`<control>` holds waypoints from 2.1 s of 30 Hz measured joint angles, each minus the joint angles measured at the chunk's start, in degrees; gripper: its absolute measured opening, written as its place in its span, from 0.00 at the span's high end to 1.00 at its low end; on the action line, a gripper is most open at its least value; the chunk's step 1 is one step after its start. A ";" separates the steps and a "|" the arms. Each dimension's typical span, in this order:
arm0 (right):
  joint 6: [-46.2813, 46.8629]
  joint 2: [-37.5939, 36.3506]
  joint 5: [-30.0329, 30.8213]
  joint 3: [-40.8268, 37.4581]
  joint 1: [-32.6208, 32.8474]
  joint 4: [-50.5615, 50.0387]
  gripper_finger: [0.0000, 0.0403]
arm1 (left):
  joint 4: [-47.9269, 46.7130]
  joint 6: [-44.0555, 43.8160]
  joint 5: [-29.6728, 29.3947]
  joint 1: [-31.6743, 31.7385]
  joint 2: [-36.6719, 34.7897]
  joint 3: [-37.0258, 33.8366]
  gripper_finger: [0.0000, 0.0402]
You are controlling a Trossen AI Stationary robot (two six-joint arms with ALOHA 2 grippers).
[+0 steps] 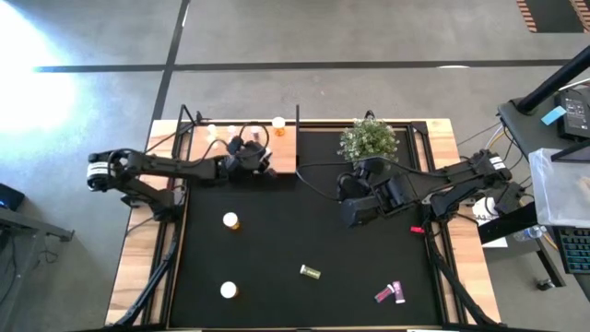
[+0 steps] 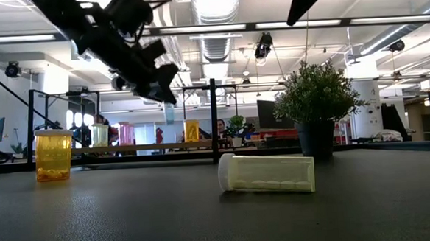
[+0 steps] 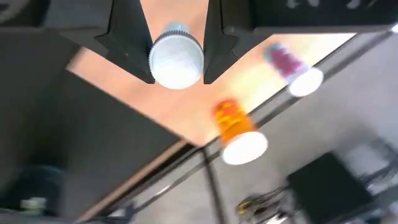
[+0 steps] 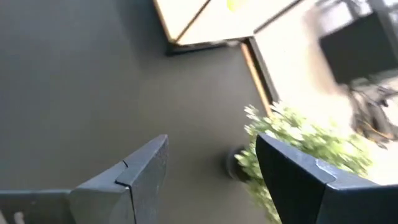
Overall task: Pick and place medicine bottles onto shelf by color
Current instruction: Put the top blue medicine bottle on the shelf aligned with the other blue medicine bottle
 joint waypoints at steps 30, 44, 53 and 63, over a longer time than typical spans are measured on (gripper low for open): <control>5.41 -0.26 3.57 -0.81 0.02 -4.14 0.42 | -0.36 -6.47 1.51 12.54 7.49 0.20 0.74; 5.41 -0.22 3.55 -0.81 0.02 -1.27 0.42 | -2.51 -8.90 2.42 12.54 4.67 -0.09 0.74; 5.41 -0.20 3.55 -0.81 0.02 0.32 0.42 | -2.15 -9.40 2.14 12.54 4.67 -0.87 0.74; 5.41 -0.20 3.55 -0.81 0.02 1.62 0.42 | 0.55 -9.40 1.17 12.52 4.39 -3.15 0.74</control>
